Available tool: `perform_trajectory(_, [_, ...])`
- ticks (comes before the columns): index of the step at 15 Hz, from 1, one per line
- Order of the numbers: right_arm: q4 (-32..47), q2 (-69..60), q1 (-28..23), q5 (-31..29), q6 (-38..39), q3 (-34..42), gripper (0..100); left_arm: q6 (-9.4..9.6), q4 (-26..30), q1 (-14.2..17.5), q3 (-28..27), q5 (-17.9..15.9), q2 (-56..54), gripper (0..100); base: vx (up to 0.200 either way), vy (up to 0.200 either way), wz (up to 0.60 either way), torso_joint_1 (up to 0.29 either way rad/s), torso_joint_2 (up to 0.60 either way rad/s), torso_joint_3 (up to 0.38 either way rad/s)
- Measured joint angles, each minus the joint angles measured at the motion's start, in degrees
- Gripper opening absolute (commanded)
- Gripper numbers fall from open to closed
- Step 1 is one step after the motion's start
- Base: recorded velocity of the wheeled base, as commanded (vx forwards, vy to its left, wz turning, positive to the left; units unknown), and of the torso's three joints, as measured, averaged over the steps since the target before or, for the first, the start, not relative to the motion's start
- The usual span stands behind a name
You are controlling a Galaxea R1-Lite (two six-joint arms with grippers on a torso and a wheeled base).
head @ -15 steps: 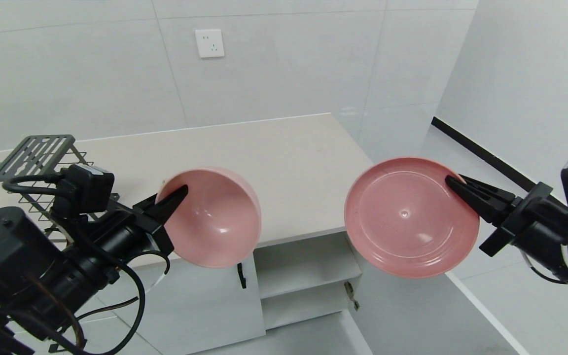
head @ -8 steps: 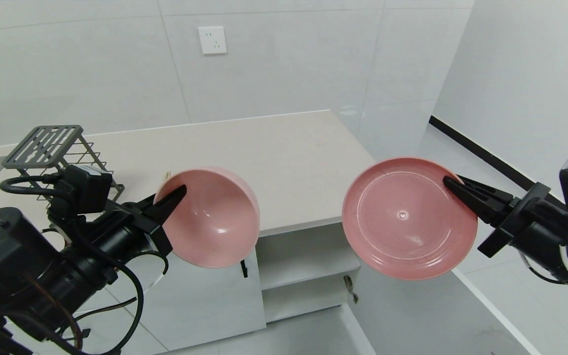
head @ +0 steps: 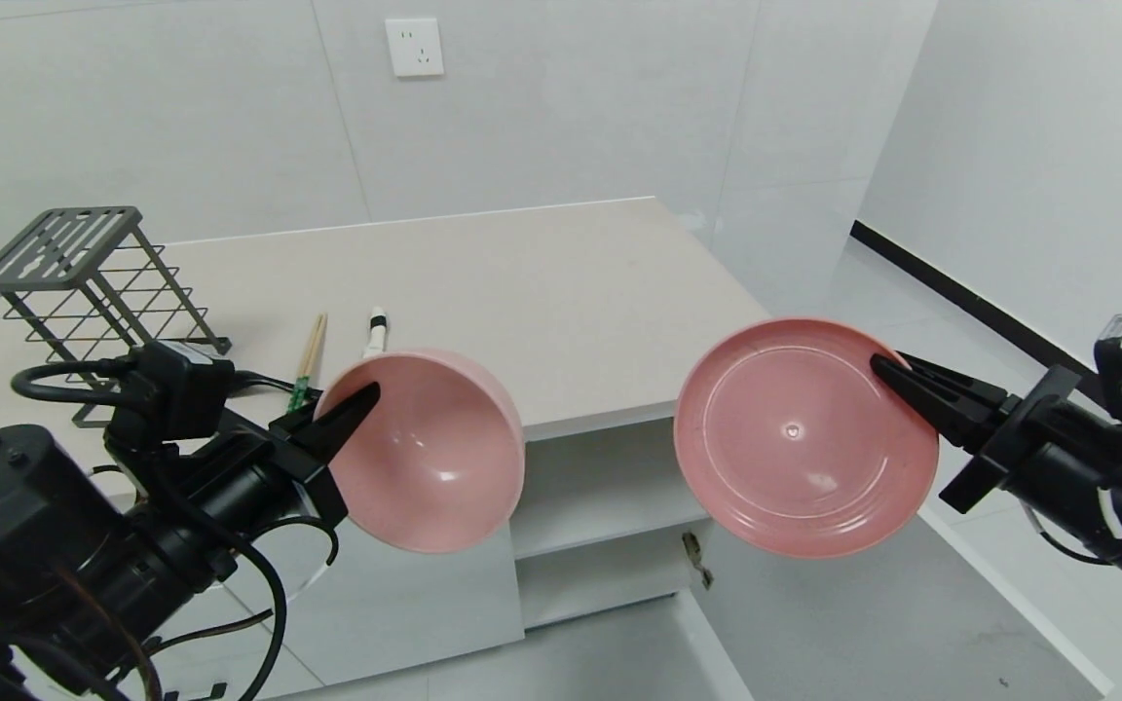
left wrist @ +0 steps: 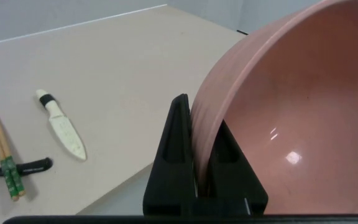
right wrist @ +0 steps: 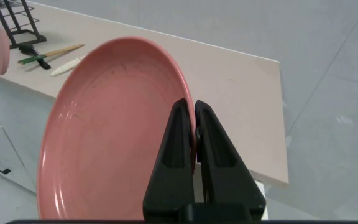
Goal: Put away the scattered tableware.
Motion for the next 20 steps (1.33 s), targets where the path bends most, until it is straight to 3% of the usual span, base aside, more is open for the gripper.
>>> perform_trajectory(6, [-0.02,0.11,-0.02,0.02,0.0,0.2,0,0.0,-0.06,-0.2,0.11,-0.01,0.28,0,0.0,0.0,0.0,-0.159,0.3,0.155])
perform_trajectory(20, [0.04,0.44,2.01,0.0,-0.33,0.74,0,0.0,-0.01,-0.2,0.71,0.0,0.9,0,0.0,0.0,0.0,-0.251,0.49,0.236])
